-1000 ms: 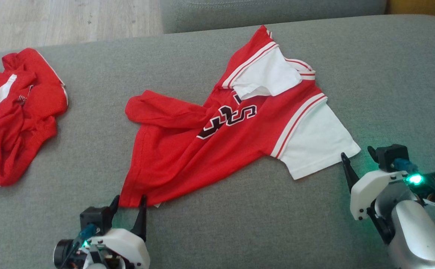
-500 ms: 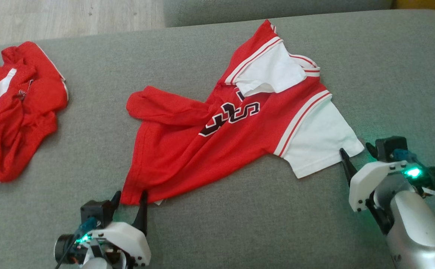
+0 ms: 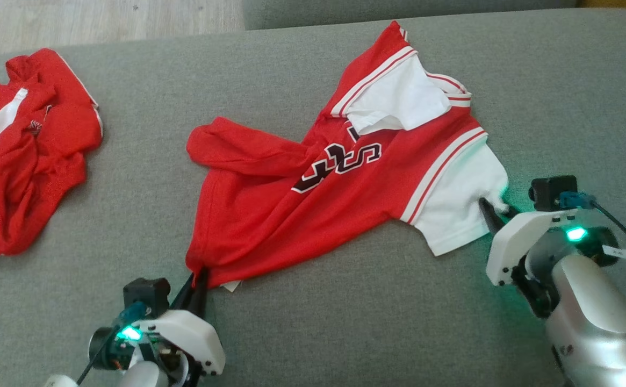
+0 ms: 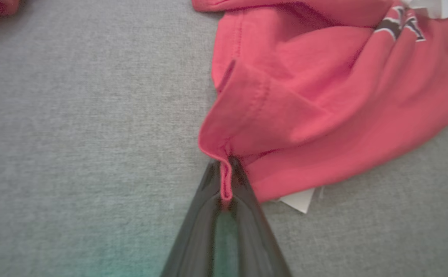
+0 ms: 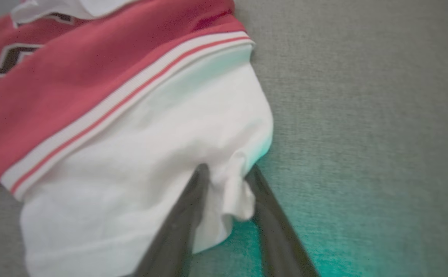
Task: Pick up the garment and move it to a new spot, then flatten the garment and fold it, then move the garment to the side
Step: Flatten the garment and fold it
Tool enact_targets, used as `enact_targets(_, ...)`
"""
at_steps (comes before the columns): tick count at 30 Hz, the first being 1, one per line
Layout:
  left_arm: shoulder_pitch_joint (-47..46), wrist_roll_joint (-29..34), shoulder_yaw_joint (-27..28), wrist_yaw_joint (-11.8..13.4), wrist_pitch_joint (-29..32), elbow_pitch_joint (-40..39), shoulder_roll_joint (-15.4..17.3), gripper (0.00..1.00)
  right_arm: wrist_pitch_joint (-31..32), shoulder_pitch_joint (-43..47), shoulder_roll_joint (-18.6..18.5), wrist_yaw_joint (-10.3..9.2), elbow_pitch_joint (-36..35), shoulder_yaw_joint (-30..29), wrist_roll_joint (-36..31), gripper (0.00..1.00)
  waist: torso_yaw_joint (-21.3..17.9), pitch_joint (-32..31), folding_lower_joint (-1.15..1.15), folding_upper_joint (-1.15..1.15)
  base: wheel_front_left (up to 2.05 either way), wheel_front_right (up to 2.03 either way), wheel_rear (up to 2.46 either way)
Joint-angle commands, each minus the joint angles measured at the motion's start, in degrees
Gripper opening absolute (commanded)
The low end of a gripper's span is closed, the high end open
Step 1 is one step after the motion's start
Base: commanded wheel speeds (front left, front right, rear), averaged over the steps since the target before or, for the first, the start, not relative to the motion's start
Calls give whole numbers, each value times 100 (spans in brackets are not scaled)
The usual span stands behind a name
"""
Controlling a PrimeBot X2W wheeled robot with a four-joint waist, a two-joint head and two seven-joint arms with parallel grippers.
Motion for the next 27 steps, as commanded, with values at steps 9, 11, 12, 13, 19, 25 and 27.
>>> enact_targets(9, 371, -960, 401, -275, 385, -982, -45, 0, -408, 423, 206, 44, -1863, -530, 2345, 0, -138, -292, 0, 0, 0, 0, 0)
enact_targets(11, 580, -1373, 528, -338, 634, -1777, -18, 0, -297, 648, 74, 44, -2694, -803, 2813, 0, -178, -382, 0, 0, 0, 0, 0)
enact_targets(12, 690, -1585, 587, -357, 794, -2245, 9, 0, -197, 793, 2, 44, -3131, -956, 3005, 0, -194, -428, 0, 0, 0, 0, 0)
enact_targets(13, 790, -1799, 648, -368, 966, -2748, 41, 0, -68, 941, -57, 44, -3585, -1124, 3179, 0, -216, -466, 0, 0, 0, 0, 0)
enact_targets(19, 963, -2907, 959, -143, 1864, -5194, 87, 0, 772, 1555, -70, 44, -5792, -2092, 3771, 0, -328, -582, 0, 0, 0, 0, 0)
enact_targets(25, 128, -3778, 1007, 548, 2849, -6956, 89, 0, 1962, 1267, 437, 44, -7570, -3099, 4195, 0, -494, -531, 0, 0, 0, 0, 0)
enact_targets(27, -363, -3953, 1080, 849, 3130, -7139, 100, 0, 2353, 841, 574, 44, -7745, -3376, 4212, 0, -561, -438, 0, 0, 0, 0, 0)
